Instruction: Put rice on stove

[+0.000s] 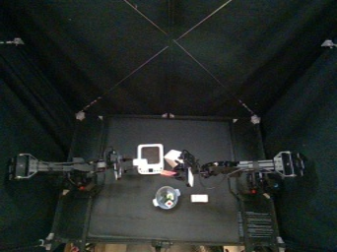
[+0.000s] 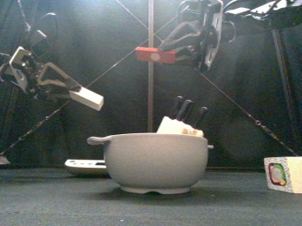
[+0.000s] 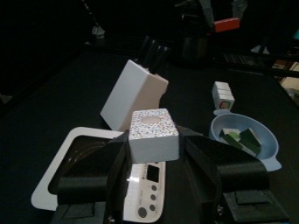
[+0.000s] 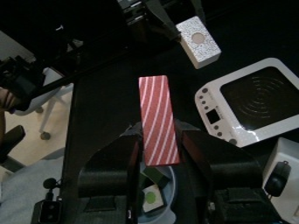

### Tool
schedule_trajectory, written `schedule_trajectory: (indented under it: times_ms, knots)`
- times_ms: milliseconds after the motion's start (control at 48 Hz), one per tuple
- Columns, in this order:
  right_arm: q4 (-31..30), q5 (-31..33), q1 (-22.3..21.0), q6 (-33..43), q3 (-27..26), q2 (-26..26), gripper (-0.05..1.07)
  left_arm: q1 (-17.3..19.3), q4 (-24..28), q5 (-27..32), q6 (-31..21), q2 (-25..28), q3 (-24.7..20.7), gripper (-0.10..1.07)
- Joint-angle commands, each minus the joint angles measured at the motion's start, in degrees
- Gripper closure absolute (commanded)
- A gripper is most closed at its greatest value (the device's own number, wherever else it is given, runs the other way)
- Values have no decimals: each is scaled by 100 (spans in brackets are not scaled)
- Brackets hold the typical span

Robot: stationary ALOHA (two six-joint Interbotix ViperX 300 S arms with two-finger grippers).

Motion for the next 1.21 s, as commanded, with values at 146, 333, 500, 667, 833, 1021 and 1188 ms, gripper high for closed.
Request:
schedule_trajectory:
  times_ms: [146, 333, 500, 667, 833, 1021, 1188]
  knots:
    - [18, -18, -18, -9, -35, -176, 40, 79, -35, -26, 0, 290, -158, 42]
    - [18, -9, -44, -9, 18, -237, 40, 299, -299, -35, 0, 668, -343, 42]
    - [44, -18, -44, -9, 26, -211, 40, 387, -598, -79, 26, 1230, -563, 42]
    - [62, -9, -44, -9, 35, -211, 40, 510, -633, -149, 44, 1898, -844, 42]
    - [62, -18, -44, 0, 70, -211, 40, 598, -615, -475, 44, 2320, -984, 42]
    - [62, -9, -35, 0, 79, -211, 40, 606, -571, -589, 44, 2760, -1116, 42]
    - [62, -18, -44, 0, 79, -211, 40, 703, -545, -589, 62, 3032, -1178, 42]
